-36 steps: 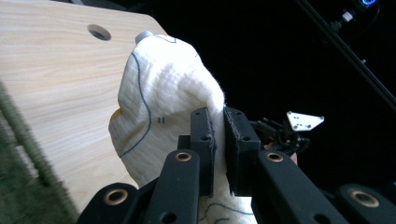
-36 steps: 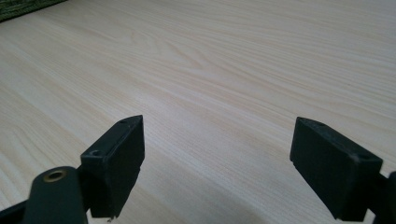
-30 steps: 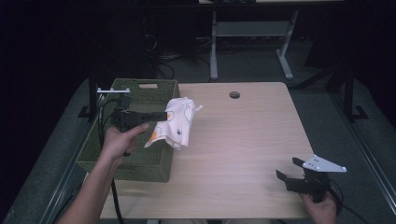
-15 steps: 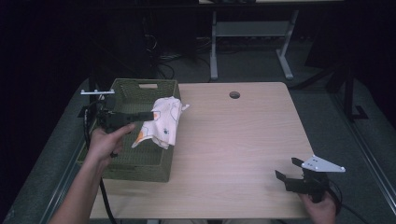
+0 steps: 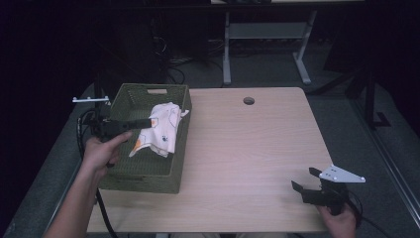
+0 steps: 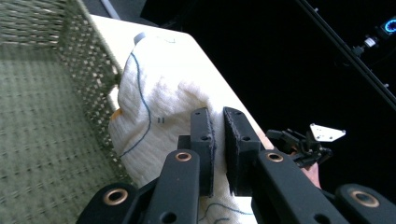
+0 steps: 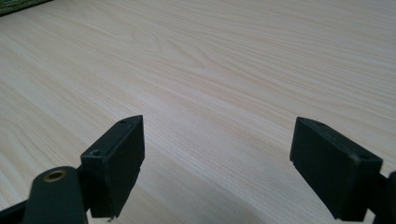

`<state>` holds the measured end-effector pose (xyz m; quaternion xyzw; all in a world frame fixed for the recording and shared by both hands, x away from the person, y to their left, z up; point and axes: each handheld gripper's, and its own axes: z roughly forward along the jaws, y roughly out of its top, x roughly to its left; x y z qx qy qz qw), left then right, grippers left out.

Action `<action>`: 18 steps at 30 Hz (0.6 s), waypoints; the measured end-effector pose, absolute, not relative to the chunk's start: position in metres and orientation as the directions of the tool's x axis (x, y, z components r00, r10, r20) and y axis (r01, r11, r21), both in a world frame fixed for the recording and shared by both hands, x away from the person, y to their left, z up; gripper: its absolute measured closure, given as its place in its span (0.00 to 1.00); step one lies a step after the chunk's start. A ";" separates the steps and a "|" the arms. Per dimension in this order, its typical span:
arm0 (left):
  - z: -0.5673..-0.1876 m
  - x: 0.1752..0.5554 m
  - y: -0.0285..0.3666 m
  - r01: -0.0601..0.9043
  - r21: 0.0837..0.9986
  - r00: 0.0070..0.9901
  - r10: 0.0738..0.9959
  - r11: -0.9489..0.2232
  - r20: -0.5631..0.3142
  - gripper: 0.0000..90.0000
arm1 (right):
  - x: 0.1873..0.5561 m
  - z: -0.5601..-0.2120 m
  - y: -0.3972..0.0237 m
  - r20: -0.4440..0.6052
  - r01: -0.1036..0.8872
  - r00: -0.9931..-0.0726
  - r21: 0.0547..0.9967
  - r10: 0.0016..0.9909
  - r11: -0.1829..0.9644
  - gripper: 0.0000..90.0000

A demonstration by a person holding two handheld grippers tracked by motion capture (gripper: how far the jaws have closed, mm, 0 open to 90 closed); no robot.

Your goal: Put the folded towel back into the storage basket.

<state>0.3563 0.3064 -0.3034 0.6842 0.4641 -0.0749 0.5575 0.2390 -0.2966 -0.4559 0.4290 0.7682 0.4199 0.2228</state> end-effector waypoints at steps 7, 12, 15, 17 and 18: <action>-0.309 0.356 0.320 0.723 0.689 0.544 0.568 0.057 -0.618 0.93 | 0.239 -0.456 -0.296 0.015 0.472 -0.535 0.835 0.844 0.284 0.19; -0.311 0.356 0.327 0.724 0.687 0.534 0.581 0.062 -0.615 0.93 | 0.239 -0.456 -0.296 0.015 0.472 -0.536 0.834 0.844 0.285 0.19; -0.310 0.356 0.331 0.719 0.692 0.536 0.582 0.065 -0.611 0.93 | 0.240 -0.456 -0.296 0.016 0.473 -0.536 0.834 0.844 0.284 0.19; -0.311 0.356 0.332 0.718 0.693 0.535 0.585 0.064 -0.609 0.93 | 0.240 -0.456 -0.295 0.017 0.474 -0.536 0.833 0.844 0.285 0.19; -0.311 0.356 0.333 0.719 0.692 0.536 0.585 0.062 -0.609 0.93 | 0.240 -0.457 -0.295 0.017 0.474 -0.536 0.833 0.844 0.284 0.19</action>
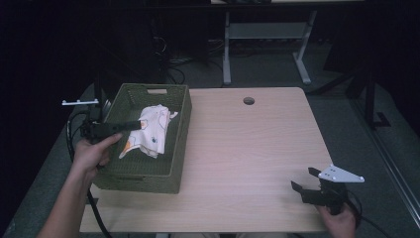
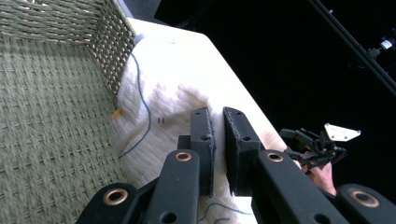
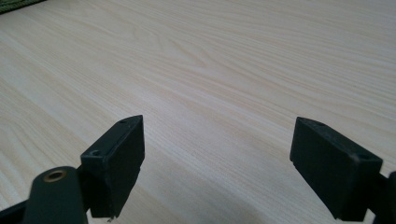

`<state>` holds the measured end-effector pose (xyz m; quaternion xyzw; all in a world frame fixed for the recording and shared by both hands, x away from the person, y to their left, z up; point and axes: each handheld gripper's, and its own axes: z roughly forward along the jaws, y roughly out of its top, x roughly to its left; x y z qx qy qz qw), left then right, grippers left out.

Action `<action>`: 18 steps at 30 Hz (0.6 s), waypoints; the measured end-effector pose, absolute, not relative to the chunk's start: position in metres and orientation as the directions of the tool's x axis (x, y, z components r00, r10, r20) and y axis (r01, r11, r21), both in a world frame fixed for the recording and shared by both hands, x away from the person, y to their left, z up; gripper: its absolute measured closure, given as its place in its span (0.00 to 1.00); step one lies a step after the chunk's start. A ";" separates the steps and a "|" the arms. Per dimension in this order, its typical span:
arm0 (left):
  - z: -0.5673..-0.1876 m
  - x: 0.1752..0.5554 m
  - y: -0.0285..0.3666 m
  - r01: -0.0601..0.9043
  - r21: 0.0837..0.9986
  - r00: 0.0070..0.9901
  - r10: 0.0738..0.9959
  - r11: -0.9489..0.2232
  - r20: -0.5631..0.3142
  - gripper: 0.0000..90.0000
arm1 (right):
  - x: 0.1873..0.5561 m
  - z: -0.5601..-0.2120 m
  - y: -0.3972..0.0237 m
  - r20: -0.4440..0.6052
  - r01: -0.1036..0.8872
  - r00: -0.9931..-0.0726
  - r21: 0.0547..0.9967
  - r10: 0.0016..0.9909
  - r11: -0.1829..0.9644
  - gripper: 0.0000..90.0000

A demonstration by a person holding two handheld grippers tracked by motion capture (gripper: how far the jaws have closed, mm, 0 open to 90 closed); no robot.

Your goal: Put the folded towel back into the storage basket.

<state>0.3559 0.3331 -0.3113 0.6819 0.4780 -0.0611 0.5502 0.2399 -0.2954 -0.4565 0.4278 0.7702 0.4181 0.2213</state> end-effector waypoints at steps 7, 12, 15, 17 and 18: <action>-0.315 0.357 0.338 0.725 0.685 0.528 0.582 0.070 -0.618 0.93 | 0.240 -0.457 -0.296 0.017 0.472 -0.539 0.834 0.842 0.286 0.19; -0.316 0.358 0.341 0.729 0.681 0.518 0.589 0.076 -0.620 0.93 | 0.241 -0.457 -0.296 0.020 0.473 -0.543 0.833 0.840 0.286 0.19; -0.316 0.357 0.343 0.727 0.683 0.520 0.591 0.072 -0.616 0.93 | 0.243 -0.457 -0.296 0.022 0.472 -0.545 0.834 0.838 0.286 0.19; -0.317 0.357 0.345 0.726 0.684 0.520 0.590 0.076 -0.618 0.93 | 0.243 -0.457 -0.296 0.022 0.472 -0.546 0.834 0.837 0.286 0.19; -0.318 0.357 0.346 0.725 0.684 0.519 0.589 0.080 -0.619 0.93 | 0.243 -0.457 -0.296 0.021 0.471 -0.545 0.835 0.838 0.285 0.19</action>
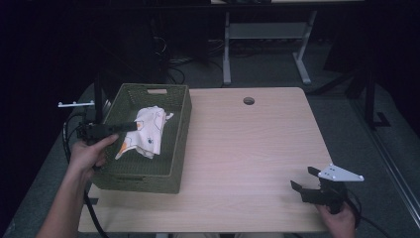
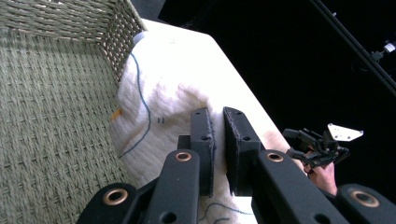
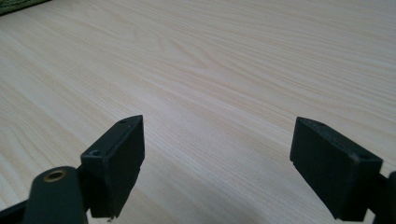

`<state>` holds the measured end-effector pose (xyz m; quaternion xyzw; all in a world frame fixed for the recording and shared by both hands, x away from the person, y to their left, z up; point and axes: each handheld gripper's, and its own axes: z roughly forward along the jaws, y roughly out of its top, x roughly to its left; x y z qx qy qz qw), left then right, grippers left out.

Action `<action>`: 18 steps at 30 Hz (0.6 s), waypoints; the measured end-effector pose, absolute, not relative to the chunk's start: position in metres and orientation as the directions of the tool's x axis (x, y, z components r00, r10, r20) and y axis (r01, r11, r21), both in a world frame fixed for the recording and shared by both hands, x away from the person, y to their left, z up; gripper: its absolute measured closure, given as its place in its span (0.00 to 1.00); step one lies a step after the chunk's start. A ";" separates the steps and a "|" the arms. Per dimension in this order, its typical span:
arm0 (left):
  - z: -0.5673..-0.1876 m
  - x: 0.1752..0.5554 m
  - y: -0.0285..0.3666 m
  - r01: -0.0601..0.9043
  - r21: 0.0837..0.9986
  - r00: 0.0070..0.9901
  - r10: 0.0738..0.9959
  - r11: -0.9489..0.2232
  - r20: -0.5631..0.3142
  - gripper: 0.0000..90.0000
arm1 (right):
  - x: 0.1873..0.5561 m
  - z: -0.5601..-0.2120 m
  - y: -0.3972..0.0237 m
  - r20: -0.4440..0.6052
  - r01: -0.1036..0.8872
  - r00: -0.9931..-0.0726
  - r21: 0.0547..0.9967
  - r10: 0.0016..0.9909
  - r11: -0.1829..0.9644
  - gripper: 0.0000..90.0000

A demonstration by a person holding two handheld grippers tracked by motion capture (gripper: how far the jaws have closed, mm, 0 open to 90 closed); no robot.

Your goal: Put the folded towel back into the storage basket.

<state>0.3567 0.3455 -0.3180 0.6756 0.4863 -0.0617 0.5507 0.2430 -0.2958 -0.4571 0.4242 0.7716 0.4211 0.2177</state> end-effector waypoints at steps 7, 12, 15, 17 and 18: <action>-0.322 0.358 0.351 0.729 0.682 0.521 0.594 0.065 -0.613 0.93 | 0.245 -0.457 -0.294 0.020 0.472 -0.550 0.832 0.835 0.291 0.19; -0.324 0.360 0.354 0.727 0.685 0.526 0.594 0.058 -0.609 0.93 | 0.244 -0.457 -0.294 0.022 0.472 -0.548 0.833 0.836 0.287 0.19; -0.325 0.362 0.355 0.733 0.679 0.525 0.597 0.045 -0.606 0.92 | 0.243 -0.457 -0.294 0.020 0.473 -0.548 0.832 0.836 0.290 0.19; -0.326 0.363 0.357 0.730 0.683 0.532 0.596 0.038 -0.601 0.92 | 0.243 -0.458 -0.294 0.019 0.474 -0.548 0.831 0.836 0.291 0.19; -0.326 0.363 0.357 0.730 0.682 0.530 0.597 0.041 -0.603 0.92 | 0.243 -0.458 -0.295 0.022 0.475 -0.547 0.831 0.837 0.289 0.19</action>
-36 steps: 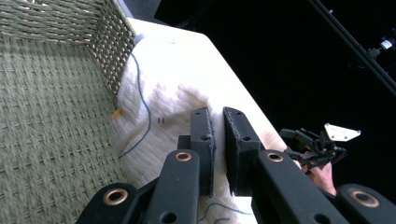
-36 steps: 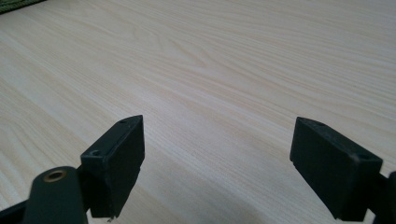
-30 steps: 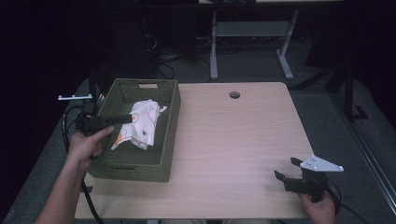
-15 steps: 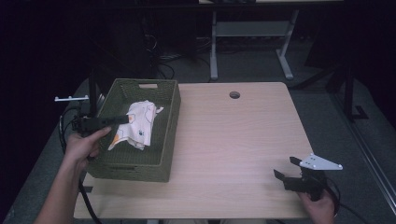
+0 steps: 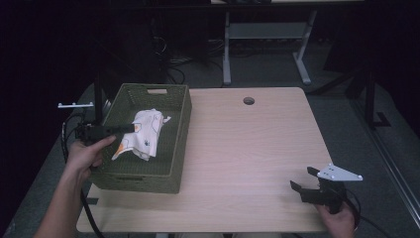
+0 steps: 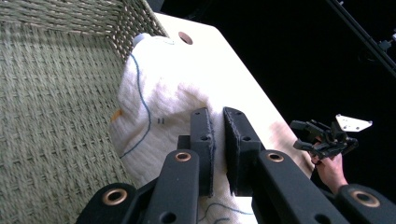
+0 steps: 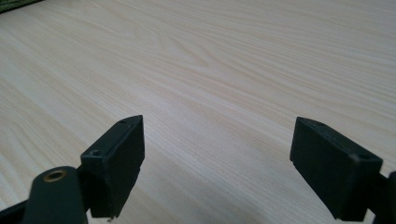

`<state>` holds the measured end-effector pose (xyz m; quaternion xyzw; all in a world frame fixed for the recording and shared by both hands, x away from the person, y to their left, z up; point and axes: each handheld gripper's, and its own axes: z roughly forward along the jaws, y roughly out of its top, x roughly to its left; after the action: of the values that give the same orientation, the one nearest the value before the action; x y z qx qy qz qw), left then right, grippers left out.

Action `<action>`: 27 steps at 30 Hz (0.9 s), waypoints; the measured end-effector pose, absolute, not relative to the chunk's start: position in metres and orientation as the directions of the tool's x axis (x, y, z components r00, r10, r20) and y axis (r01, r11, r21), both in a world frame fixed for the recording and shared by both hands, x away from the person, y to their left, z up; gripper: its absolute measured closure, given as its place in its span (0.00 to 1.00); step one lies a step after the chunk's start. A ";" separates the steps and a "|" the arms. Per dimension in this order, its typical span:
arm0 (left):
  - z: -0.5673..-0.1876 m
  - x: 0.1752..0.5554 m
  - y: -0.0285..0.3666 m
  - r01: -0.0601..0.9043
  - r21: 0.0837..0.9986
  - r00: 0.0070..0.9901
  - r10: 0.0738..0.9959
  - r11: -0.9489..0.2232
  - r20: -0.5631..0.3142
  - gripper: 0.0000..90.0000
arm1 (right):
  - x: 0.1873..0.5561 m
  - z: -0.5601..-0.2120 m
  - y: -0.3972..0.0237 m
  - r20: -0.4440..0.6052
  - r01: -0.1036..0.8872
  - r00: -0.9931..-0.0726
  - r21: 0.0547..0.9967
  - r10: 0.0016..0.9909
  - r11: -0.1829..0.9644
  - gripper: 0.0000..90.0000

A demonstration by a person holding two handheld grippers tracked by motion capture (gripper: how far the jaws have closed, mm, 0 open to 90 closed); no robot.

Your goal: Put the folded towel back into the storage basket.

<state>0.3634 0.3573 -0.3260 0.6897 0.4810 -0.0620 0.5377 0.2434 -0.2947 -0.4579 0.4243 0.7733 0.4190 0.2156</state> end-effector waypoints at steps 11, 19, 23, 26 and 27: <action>-0.339 0.376 0.363 0.742 0.670 0.525 0.622 -0.001 -0.580 0.92 | 0.242 -0.459 -0.296 0.023 0.482 -0.544 0.827 0.839 0.289 0.19; -0.347 0.386 0.363 0.747 0.665 0.510 0.653 -0.013 -0.560 0.92 | 0.242 -0.460 -0.295 0.026 0.489 -0.541 0.823 0.840 0.289 0.19; -0.350 0.389 0.361 0.739 0.673 0.522 0.654 -0.026 -0.548 0.92 | 0.243 -0.460 -0.296 0.024 0.488 -0.541 0.823 0.841 0.290 0.19; -0.350 0.392 0.359 0.721 0.692 0.534 0.661 -0.030 -0.528 0.91 | 0.244 -0.460 -0.294 0.022 0.489 -0.544 0.821 0.839 0.295 0.19; -0.350 0.393 0.358 0.716 0.697 0.533 0.670 -0.031 -0.517 0.87 | 0.244 -0.461 -0.293 0.021 0.490 -0.546 0.819 0.838 0.298 0.19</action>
<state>0.3929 0.3577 -0.3502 0.7178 0.4829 -0.0227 0.5011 0.2440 -0.2930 -0.4607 0.4270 0.7774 0.4104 0.2118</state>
